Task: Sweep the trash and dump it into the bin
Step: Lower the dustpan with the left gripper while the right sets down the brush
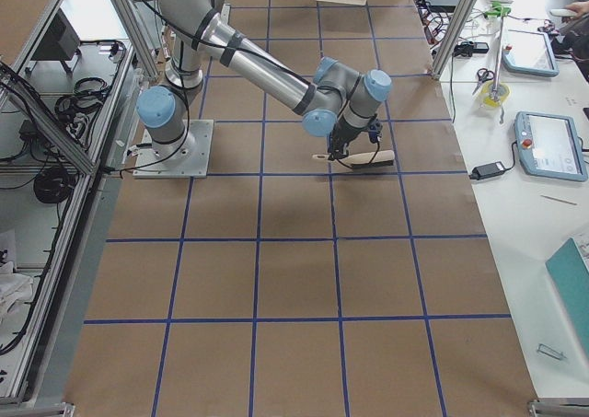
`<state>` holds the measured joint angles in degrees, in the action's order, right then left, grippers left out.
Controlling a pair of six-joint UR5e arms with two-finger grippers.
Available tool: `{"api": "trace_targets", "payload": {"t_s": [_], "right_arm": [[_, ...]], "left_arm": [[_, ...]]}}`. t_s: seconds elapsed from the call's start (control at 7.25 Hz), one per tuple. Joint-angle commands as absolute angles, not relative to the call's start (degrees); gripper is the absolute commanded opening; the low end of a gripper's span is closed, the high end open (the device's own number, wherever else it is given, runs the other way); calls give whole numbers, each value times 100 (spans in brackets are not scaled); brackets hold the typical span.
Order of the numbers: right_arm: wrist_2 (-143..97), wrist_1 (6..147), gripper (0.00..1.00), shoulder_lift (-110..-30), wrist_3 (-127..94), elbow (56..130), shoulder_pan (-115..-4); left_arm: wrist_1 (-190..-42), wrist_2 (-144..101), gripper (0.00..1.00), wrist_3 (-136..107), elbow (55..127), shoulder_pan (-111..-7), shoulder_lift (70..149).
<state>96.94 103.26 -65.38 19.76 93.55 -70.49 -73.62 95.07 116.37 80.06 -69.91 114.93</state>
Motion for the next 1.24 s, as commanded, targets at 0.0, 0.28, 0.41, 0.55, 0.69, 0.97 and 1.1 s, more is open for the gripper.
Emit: {"api": "trace_targets", "payload": {"t_s": [0.0,0.28,0.41,0.55,0.69,0.97,1.1], "right_arm": [[9686,10336,48,-6548,1969,9369,-7049],[9668,10327,66,-6705,1943,9203,-7049],[9642,10318,77,-6950,1934,8985,-7058],[9659,10031,84,-7065,1934,8765,-7075],[9598,9698,92,-7293,1925,8571,-7084],[9598,9337,99,-7714,1654,8447,-7180],[9598,9177,100,-8047,1339,8359,-7346]], "left_arm": [[-7330,9299,0,10885,8095,-7495,11916],[-6875,9255,0,10477,8147,-7689,12259],[-6751,9185,0,10303,8243,-7847,12287],[-6680,9193,0,10222,8401,-7901,12226],[-6393,9193,0,10230,8481,-7910,12287],[-6188,9202,0,10231,8490,-7910,12287],[-6188,9193,0,10213,8499,-7928,12296]]}}
